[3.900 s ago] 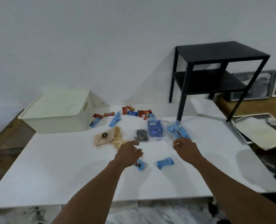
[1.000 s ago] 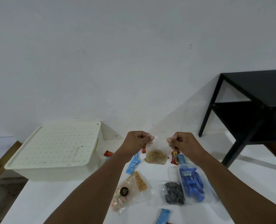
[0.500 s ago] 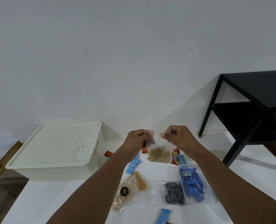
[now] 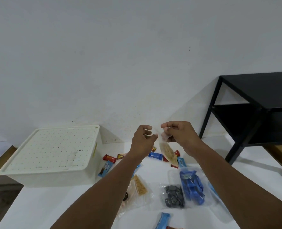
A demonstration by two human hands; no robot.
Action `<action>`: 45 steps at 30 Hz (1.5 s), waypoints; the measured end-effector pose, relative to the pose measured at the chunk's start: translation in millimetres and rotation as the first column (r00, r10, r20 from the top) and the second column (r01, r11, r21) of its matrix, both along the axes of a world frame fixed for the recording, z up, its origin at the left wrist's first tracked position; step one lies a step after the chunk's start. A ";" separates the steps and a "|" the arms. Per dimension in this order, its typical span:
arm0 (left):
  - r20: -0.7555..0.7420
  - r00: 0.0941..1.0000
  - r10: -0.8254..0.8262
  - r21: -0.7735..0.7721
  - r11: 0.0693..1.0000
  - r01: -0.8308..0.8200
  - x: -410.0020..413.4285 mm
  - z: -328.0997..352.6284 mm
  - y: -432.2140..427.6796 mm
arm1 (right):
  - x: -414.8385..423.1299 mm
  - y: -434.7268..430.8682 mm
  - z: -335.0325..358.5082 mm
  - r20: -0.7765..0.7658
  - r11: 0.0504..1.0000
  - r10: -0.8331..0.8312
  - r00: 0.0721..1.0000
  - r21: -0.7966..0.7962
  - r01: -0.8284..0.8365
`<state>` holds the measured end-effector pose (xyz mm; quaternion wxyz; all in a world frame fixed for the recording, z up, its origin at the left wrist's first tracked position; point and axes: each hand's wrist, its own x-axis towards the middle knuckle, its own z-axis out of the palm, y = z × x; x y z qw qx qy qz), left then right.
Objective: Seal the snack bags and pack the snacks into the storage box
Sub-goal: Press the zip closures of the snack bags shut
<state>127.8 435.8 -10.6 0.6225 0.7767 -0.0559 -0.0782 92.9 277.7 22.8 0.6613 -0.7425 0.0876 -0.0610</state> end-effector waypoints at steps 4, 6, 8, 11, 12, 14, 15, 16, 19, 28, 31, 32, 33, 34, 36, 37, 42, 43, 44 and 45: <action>-0.017 0.983 -0.181 -0.069 0.981 0.179 -5.1 10.3 3.6 | 7.9 1.3 17.0 -0.133 0.994 0.058 0.989 0.101 -0.045; 0.024 0.974 -0.224 -0.013 0.974 0.225 -3.6 9.7 8.6 | 8.8 0.1 24.6 -0.163 0.986 0.135 0.977 0.121 -0.116; 0.085 0.980 -0.178 0.001 0.984 0.179 -1.0 7.6 11.4 | 10.1 -2.0 29.3 -0.154 0.982 0.179 0.972 -0.032 -0.186; 0.097 0.995 -0.017 -0.106 0.994 0.028 0.2 10.4 12.7 | 13.5 -6.3 30.9 -0.103 0.923 0.142 0.985 -0.345 -0.169; 0.079 0.997 -0.004 -0.134 0.991 0.014 -0.1 12.9 12.9 | 15.2 -8.6 27.9 -0.091 0.889 0.138 0.986 -0.427 -0.164; 0.037 0.998 -0.059 -0.173 0.983 0.064 -0.9 17.9 14.2 | 18.6 -14.4 18.4 -0.068 0.783 0.135 0.989 -0.604 -0.148; 0.013 0.994 -0.105 -0.190 0.976 0.106 -0.9 19.9 15.0 | 19.2 -17.4 13.6 -0.046 0.755 0.132 0.990 -0.642 -0.130; -0.007 0.989 -0.145 -0.197 0.970 0.140 -1.0 22.6 15.9 | 17.3 -19.2 12.4 -0.030 0.772 0.133 0.991 -0.623 -0.122; -0.043 0.980 -0.194 -0.207 0.961 0.181 -0.1 30.6 19.0 | 13.1 -20.1 13.7 -0.048 0.866 0.156 0.987 -0.473 -0.159; -0.059 0.992 -0.108 -0.285 0.955 0.087 4.7 40.9 18.0 | 10.3 -23.8 20.4 0.004 0.946 0.190 0.982 -0.268 -0.182; -0.117 0.985 -0.127 -0.319 0.944 0.084 4.9 37.0 19.5 | 8.4 -28.6 10.9 -0.038 0.929 0.192 0.981 -0.316 -0.194; -0.127 0.982 -0.141 -0.312 0.945 0.095 4.7 36.1 19.6 | 8.4 -28.6 8.3 -0.027 0.926 0.190 0.981 -0.328 -0.188; -0.135 0.979 -0.152 -0.307 0.946 0.105 4.7 35.8 19.9 | 8.1 -28.0 7.5 -0.011 0.928 0.186 0.982 -0.327 -0.179; -0.139 0.977 -0.163 -0.306 0.945 0.114 4.7 36.9 20.4 | 8.4 -27.6 7.7 0.008 0.931 0.187 0.982 -0.321 -0.175; -0.122 0.977 -0.175 -0.299 0.945 0.132 7.0 38.9 21.0 | 8.0 -27.6 9.6 0.037 0.939 0.190 0.981 -0.297 -0.171; -0.105 0.980 -0.170 -0.294 0.947 0.132 8.9 39.2 21.1 | 7.5 -27.2 10.1 0.048 0.948 0.190 0.981 -0.268 -0.171; -0.061 0.993 -0.102 -0.370 0.926 0.072 10.2 35.4 18.1 | 5.9 -23.7 -1.3 0.017 0.984 0.087 0.996 0.153 -0.089; -0.079 0.989 -0.122 -0.369 0.925 0.085 9.1 33.6 18.8 | 5.1 -23.1 -4.5 0.009 0.982 0.058 0.998 0.181 -0.059; -0.122 0.977 -0.173 -0.368 0.923 0.117 7.9 32.3 20.5 | 3.9 -23.2 -6.5 0.006 0.984 0.039 0.999 0.171 -0.040; -0.193 0.951 -0.243 -0.362 0.918 0.161 7.7 31.4 23.3 | 1.3 -24.3 -6.6 0.003 0.992 0.034 0.999 0.122 -0.034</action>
